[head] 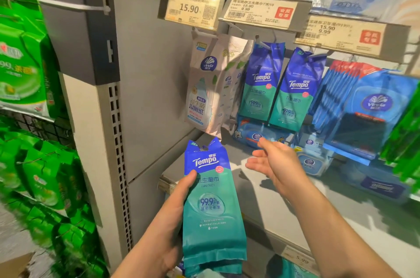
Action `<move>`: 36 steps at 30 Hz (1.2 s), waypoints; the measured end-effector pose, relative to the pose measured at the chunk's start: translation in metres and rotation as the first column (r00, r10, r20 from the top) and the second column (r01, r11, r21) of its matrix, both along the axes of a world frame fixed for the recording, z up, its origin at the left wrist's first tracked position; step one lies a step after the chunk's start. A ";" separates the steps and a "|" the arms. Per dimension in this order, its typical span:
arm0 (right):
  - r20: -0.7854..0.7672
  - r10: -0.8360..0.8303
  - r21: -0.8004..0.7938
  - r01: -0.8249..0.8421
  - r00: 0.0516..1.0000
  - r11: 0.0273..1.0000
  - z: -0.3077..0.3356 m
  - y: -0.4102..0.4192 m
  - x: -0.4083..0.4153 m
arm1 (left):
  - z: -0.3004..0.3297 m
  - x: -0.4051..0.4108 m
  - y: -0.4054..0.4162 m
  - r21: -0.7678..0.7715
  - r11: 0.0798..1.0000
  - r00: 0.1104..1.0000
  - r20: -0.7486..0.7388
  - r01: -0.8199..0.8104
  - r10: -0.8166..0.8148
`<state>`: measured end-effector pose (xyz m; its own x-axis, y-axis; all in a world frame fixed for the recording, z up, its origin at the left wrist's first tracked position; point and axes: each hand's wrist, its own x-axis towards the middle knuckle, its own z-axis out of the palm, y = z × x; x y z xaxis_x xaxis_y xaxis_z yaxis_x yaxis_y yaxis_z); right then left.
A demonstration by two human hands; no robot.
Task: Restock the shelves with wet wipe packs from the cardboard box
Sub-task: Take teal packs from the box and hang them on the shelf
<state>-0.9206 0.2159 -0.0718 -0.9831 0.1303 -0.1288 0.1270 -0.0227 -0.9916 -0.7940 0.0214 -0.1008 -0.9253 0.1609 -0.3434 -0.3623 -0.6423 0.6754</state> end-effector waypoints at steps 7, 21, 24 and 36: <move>0.148 0.311 0.246 -0.340 0.939 0.908 0.011 -0.014 0.085 | -0.006 0.003 0.004 0.089 0.996 1.000 0.000 -0.011 0.011; 0.268 0.439 0.157 -0.489 0.858 0.858 -0.004 -0.009 0.123 | -0.011 0.003 0.015 -0.102 0.993 0.998 -0.017 0.060 -0.062; 0.258 0.429 0.116 -0.468 0.866 0.876 -0.009 -0.002 0.122 | -0.012 0.003 0.019 -0.130 0.991 1.000 0.006 0.025 -0.024; 0.141 0.212 0.113 -0.228 0.967 0.967 -0.016 0.016 0.121 | -0.018 0.002 0.025 -0.109 0.994 0.999 -0.050 0.007 -0.013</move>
<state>-0.7993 0.2322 -0.0876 -0.9659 -0.0641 -0.2508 0.2396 0.1448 -0.9600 -0.7919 0.0462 -0.1190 -0.9405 0.1346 -0.3119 -0.3318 -0.5605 0.7587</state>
